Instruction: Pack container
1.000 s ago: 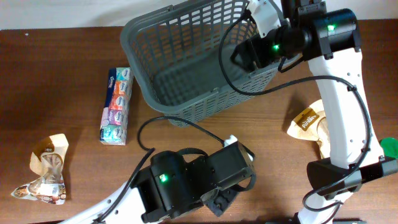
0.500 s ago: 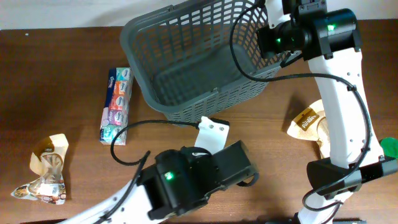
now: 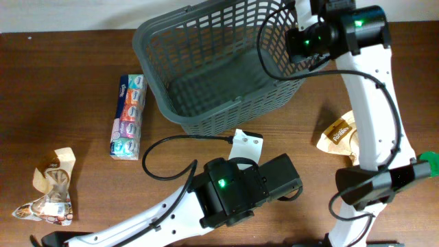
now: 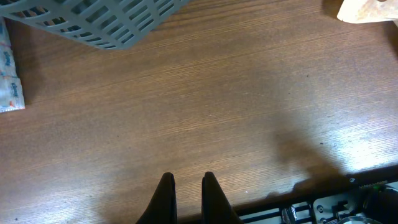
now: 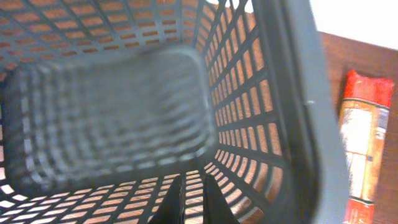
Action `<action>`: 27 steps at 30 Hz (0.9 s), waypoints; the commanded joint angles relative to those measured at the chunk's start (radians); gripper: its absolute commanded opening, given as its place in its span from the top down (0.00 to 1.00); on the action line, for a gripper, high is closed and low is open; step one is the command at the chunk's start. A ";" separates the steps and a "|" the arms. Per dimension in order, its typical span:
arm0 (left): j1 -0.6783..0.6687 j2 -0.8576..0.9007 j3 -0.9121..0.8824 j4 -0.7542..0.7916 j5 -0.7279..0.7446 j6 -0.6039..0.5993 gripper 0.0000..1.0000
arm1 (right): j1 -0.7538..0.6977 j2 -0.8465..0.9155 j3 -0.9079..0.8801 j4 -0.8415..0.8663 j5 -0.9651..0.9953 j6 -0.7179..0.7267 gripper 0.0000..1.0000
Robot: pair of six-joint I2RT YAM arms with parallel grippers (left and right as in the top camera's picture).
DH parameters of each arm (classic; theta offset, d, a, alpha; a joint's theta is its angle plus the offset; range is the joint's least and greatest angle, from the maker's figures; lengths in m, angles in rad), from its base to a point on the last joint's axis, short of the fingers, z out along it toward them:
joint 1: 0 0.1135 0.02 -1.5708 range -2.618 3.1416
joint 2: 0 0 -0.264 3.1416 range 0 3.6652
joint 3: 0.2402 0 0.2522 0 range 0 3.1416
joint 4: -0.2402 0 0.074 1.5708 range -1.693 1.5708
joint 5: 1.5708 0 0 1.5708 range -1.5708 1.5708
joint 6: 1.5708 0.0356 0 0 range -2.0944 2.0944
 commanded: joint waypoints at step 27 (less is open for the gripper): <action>0.101 0.017 0.021 -0.016 -0.128 0.031 0.98 | -0.032 0.086 0.005 -0.115 0.018 0.009 0.96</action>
